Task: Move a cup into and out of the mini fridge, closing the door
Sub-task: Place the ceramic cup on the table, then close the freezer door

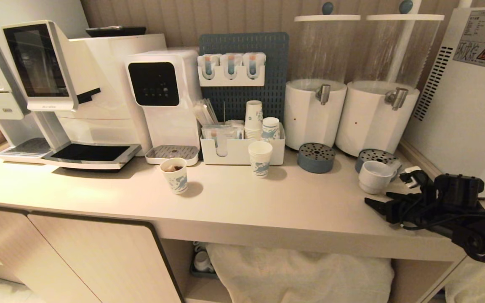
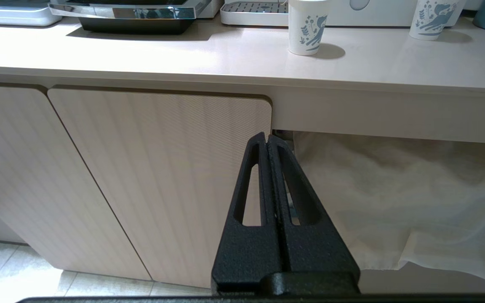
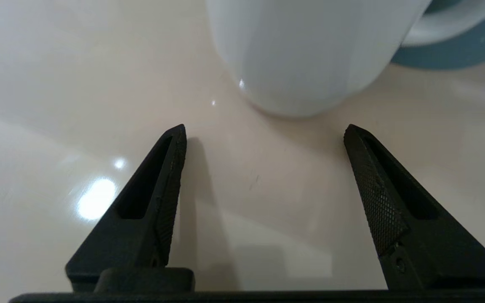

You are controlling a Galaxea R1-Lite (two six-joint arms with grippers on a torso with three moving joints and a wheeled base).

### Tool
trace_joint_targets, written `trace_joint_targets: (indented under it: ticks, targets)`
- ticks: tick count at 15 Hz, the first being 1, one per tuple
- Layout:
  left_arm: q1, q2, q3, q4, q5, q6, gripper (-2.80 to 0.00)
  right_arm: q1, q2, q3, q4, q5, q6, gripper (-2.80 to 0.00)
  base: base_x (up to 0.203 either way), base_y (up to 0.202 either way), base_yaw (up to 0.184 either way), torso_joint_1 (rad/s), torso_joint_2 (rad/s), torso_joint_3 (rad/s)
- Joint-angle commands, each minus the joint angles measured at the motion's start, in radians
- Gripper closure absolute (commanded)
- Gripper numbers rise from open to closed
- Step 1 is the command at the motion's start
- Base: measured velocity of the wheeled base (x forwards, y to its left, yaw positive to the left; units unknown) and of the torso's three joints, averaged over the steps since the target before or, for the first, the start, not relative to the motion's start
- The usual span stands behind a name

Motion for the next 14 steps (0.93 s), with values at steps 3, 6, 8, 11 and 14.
trace_joint_targets:
  ticks: [3, 6, 8, 11, 14]
  targets:
    - [0.000, 0.000, 0.000, 0.000, 0.000, -0.001, 0.00, 0.000, -0.061, 0.059, -0.013, 0.006, -0.001, -2.80, 0.000, 0.000, 0.000, 0.000, 0.00, 0.000]
    - [0.000, 0.000, 0.000, 0.000, 0.000, -0.001, 0.00, -0.001, -0.185, 0.160, -0.014, 0.028, 0.000, -2.80, 0.000, 0.000, 0.000, 0.000, 0.00, 0.000]
    - [0.000, 0.001, 0.000, 0.000, 0.000, -0.001, 0.00, -0.003, -0.288, 0.232, -0.013, 0.044, 0.000, -2.80, 0.000, 0.000, 0.000, 0.000, 0.00, 0.000]
    - [0.000, 0.000, 0.000, 0.000, 0.000, -0.001, 0.00, -0.008, -0.436, 0.347, -0.011, 0.070, 0.002, -2.80, 0.000, 0.000, 0.000, 0.000, 0.00, 0.000]
    - [0.000, 0.000, 0.000, 0.000, 0.000, -0.001, 0.00, -0.009, -0.582, 0.436, -0.004, 0.087, 0.004, 0.00, 0.000, 0.000, 0.000, 0.000, 0.00, 0.000]
